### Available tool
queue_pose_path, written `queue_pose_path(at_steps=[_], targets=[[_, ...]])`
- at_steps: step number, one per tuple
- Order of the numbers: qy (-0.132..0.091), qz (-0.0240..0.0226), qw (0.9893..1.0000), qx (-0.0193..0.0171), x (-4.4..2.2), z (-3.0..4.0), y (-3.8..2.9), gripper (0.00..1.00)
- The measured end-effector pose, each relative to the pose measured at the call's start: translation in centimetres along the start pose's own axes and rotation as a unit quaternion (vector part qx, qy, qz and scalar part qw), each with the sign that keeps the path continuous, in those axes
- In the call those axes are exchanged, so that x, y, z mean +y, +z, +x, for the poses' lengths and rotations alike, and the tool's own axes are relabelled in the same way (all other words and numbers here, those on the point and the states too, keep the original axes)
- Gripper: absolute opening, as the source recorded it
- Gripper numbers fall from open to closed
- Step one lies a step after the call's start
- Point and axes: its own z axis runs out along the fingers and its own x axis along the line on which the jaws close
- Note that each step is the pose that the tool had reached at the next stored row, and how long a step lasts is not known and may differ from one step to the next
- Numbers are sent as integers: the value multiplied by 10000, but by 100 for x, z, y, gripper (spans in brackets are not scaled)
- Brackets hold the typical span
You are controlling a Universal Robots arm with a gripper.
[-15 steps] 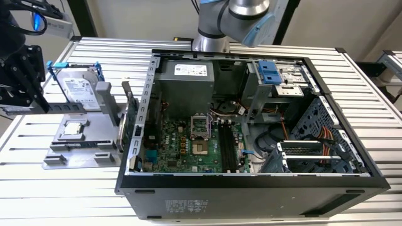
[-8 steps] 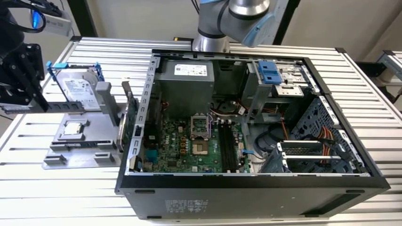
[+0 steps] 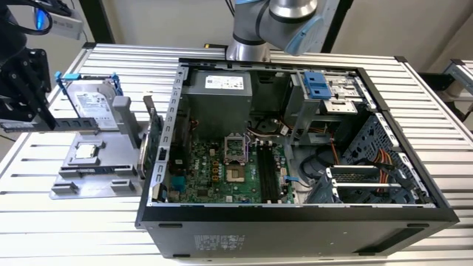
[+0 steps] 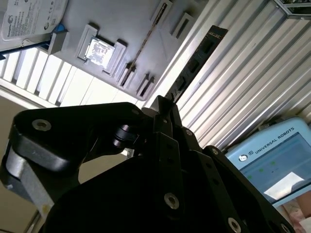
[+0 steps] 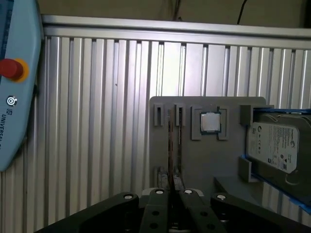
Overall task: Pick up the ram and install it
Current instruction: 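Pick up the ram and move it above insertion slot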
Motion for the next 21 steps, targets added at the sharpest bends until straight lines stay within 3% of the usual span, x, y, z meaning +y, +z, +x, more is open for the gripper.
queue_pose_path(at_steps=[21], targets=[[4, 2, 10000, -1, 1, 0, -73, 0]])
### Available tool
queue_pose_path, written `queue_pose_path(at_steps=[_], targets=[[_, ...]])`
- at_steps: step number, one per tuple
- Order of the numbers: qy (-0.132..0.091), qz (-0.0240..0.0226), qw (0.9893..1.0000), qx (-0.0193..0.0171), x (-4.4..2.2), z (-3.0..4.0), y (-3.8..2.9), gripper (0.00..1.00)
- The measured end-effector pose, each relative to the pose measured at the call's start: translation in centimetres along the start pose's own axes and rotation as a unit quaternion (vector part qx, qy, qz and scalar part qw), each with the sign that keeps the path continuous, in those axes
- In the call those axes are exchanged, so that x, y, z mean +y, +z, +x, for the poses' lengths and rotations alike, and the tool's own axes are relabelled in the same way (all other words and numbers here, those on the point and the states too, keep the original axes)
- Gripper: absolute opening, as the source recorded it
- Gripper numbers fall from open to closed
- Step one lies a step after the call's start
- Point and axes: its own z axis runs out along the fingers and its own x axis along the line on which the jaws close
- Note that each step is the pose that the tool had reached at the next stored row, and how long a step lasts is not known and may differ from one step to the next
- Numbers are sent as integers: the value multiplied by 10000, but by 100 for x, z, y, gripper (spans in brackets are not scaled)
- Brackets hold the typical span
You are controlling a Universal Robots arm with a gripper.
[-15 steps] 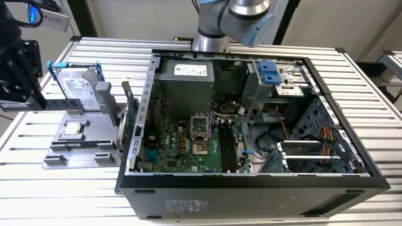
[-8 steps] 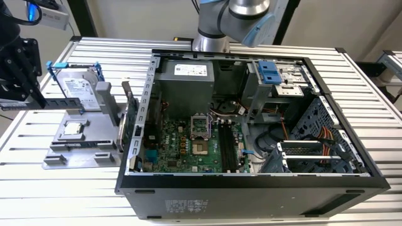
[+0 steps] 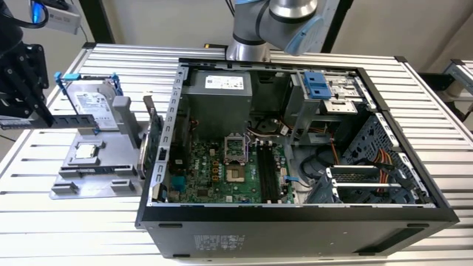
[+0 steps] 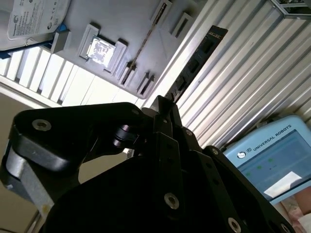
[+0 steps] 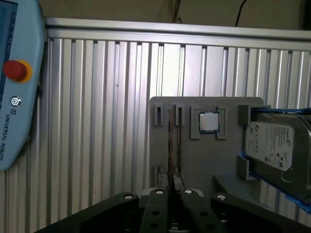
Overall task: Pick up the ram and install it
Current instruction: 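Pick up the ram and move it above insertion slot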
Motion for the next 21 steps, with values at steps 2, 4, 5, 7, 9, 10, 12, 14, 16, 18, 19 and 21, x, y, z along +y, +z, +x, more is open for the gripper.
queue_pose_path(at_steps=[2, 4, 5, 7, 9, 10, 12, 14, 16, 18, 19, 21], targets=[[1, -1, 10000, 1, 0, 0, -6, 0], [1, -1, 10000, 1, 0, 0, -11, 0], [1, -1, 10000, 1, 0, 0, -14, 0], [1, -2, 10000, 1, 0, 0, -22, 0], [1, 0, 10000, 0, 0, 0, -28, 0], [1, -1, 10000, 0, 0, 0, -32, 0], [1, 0, 10000, 0, 1, 0, -40, 0], [0, 0, 10000, 0, 0, 0, -50, 0], [1, -1, 10000, 1, 0, 0, -63, 0], [5, -1, 10000, 1, 1, 0, -80, 0], [9, 1, 10000, 0, 1, 0, -84, 0], [22, 0, 10000, 0, 1, 0, -98, 0]])
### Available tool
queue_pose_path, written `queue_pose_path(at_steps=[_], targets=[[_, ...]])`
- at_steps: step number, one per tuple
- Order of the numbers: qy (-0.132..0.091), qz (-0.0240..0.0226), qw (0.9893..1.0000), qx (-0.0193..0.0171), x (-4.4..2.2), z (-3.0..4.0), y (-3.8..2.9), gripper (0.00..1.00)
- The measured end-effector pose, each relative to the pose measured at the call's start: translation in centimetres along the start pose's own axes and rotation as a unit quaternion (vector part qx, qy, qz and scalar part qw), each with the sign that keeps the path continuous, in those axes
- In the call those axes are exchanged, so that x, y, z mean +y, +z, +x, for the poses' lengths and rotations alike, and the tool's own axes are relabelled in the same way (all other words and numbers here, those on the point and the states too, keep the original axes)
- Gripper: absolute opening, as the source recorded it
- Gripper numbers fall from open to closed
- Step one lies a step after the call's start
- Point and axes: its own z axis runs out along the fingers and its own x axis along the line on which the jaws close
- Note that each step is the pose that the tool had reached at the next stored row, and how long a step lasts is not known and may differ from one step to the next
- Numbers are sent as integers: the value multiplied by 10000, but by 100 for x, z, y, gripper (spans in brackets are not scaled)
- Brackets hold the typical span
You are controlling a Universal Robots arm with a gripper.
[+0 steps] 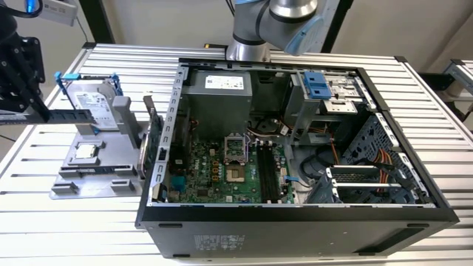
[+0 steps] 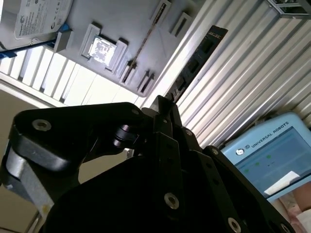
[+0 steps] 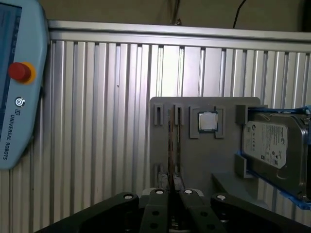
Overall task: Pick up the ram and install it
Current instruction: 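Pick up the ram and move it above insertion slot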
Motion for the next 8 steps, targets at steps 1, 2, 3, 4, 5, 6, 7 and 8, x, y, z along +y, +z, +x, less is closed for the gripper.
queue_pose_path(at_steps=[1, 2, 3, 4, 5, 6, 7, 8], targets=[[7, 0, 10000, 0, 0, 0, -7, 0], [14, -1, 10000, 1, 0, 0, -15, 0], [19, -1, 10000, 1, 0, 0, -24, 0], [24, 0, 10000, 0, 0, 0, -32, 0], [27, 0, 10000, 0, 0, 0, -40, 0], [29, -1, 10000, 0, 0, 0, -46, 0], [30, 0, 10000, -1, 0, 0, -48, 0], [31, 0, 10000, 0, 0, 0, -52, 0]])
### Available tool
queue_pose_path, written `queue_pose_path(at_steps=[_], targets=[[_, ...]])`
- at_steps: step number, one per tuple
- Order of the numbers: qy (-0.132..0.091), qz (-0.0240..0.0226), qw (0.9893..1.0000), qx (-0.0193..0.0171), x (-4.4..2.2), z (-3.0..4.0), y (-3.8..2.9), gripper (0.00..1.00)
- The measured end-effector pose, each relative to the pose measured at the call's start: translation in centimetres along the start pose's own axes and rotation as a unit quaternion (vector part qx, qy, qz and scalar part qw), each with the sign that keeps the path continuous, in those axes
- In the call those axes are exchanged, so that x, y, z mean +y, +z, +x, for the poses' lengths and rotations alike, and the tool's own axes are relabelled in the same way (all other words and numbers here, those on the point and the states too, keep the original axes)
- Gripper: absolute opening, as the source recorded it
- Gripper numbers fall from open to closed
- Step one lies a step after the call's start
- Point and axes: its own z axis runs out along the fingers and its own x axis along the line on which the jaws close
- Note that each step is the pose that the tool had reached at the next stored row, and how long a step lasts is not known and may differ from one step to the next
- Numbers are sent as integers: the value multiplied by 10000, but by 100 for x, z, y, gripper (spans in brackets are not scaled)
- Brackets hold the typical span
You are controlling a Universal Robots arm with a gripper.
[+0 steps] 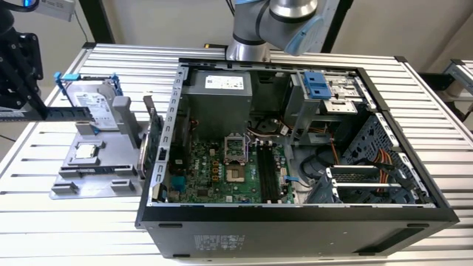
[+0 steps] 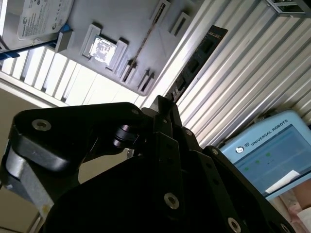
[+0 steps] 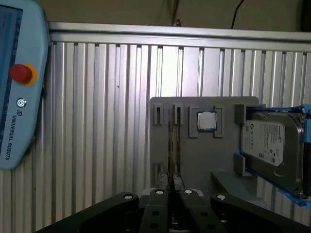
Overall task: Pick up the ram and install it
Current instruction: 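Pick up the ram and move it above insertion slot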
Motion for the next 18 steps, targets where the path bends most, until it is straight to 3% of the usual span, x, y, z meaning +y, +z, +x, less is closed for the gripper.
queue_pose_path(at_steps=[12, 18], targets=[[0, 0, 10000, 1, -1, 0, -2, 0], [0, 0, 10000, 0, -32, 1, -2, 0]])
